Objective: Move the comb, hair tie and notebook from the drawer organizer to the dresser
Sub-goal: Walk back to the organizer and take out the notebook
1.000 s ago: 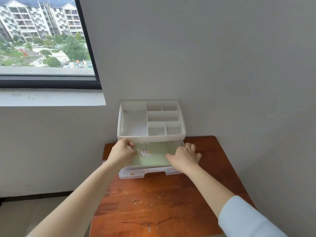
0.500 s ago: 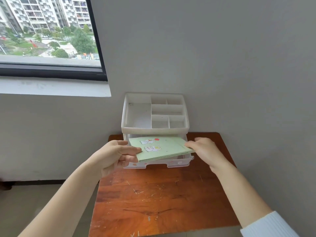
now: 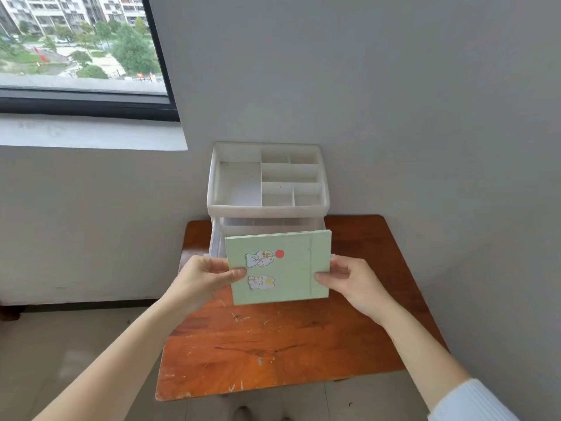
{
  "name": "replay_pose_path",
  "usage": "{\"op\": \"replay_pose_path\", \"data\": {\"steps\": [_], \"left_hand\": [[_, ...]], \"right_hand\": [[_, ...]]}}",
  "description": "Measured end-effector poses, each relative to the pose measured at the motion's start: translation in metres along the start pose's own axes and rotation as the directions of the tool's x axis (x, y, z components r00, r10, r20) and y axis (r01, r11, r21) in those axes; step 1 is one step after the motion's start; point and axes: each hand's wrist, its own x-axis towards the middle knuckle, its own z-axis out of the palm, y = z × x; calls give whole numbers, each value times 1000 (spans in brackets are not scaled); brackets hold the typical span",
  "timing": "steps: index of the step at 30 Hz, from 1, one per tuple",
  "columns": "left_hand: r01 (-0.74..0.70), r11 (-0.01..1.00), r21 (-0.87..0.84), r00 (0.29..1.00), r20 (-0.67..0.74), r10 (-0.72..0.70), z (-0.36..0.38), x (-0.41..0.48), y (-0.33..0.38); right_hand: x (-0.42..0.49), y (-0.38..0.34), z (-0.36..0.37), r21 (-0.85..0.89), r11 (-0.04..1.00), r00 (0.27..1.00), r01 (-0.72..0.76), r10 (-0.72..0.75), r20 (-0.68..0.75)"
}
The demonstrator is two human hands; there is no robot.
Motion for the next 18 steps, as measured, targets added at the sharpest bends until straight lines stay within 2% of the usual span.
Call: {"op": "replay_pose_path", "data": {"steps": [4, 7, 11, 18], "left_hand": [[-134, 990, 45, 983, -121, 139, 5, 17, 2], [-181, 970, 162, 954, -210, 213, 7, 33, 4], [-224, 927, 300, 924, -237, 300, 11, 50, 3], [-227, 953, 200, 945, -193, 266, 4, 43, 2]], "right_hand": [[21, 4, 4, -62, 995, 996, 77, -81, -48], [40, 0, 3, -111, 991, 992, 81, -91, -87], [57, -8, -3, -213, 975, 989, 66, -92, -113], [53, -16, -2, -179, 981, 993, 78, -92, -69]]}}
